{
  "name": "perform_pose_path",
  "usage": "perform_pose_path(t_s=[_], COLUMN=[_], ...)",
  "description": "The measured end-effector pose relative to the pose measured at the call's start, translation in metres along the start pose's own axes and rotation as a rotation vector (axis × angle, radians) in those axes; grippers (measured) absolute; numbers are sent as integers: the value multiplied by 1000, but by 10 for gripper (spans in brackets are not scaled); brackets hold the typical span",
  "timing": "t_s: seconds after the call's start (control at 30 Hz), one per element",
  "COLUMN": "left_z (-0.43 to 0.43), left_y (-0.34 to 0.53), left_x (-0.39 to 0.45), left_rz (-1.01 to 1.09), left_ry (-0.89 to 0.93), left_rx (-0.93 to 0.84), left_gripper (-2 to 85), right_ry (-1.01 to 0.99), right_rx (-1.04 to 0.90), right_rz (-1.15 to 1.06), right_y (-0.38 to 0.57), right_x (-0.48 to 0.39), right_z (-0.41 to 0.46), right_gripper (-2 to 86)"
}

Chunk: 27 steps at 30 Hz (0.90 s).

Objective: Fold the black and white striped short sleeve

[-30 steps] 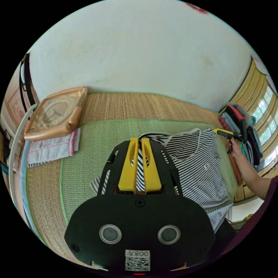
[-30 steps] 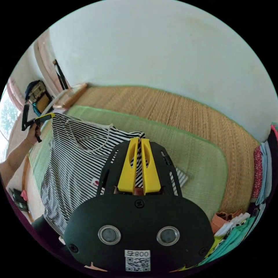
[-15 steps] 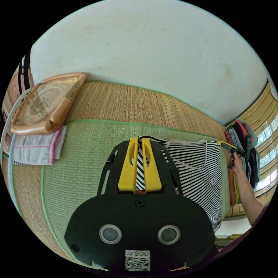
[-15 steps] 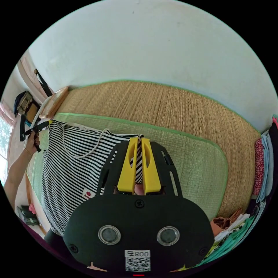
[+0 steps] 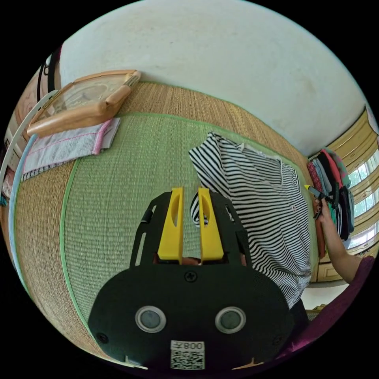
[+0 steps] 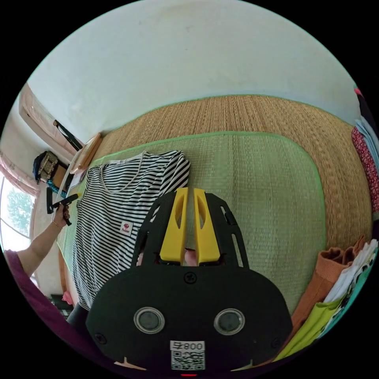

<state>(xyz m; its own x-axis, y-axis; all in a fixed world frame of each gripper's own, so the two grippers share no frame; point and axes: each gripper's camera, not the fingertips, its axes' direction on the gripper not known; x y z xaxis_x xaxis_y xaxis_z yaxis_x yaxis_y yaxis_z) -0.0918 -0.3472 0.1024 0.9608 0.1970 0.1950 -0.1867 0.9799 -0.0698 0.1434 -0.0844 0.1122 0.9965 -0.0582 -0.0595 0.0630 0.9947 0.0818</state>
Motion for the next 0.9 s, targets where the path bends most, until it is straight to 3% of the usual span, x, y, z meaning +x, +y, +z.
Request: perform_pose_path(t_s=[0.23,0.37,0.57,0.73,0.9], left_z=[-14,-12,-106,-93,-111], left_y=[-10,-15,-9,-4,-9], left_x=[36,51,82,86,99], left_rz=[70,101,69,12,-27], left_ry=[-13,-45,-150,-215,-46], left_rx=[9,-75,266,95,185], left_gripper=[28,16,5,8,32], right_ry=[3,-5,0,-23,13], right_rx=[-30,-32,-18,-18,-8], right_rz=[-17,2,17,46,51], right_y=[14,25,37,46,55], right_x=[-13,-13,-12,-13,-16], right_z=[10,14,10,13,8], right_gripper=[26,30,33,35,40])
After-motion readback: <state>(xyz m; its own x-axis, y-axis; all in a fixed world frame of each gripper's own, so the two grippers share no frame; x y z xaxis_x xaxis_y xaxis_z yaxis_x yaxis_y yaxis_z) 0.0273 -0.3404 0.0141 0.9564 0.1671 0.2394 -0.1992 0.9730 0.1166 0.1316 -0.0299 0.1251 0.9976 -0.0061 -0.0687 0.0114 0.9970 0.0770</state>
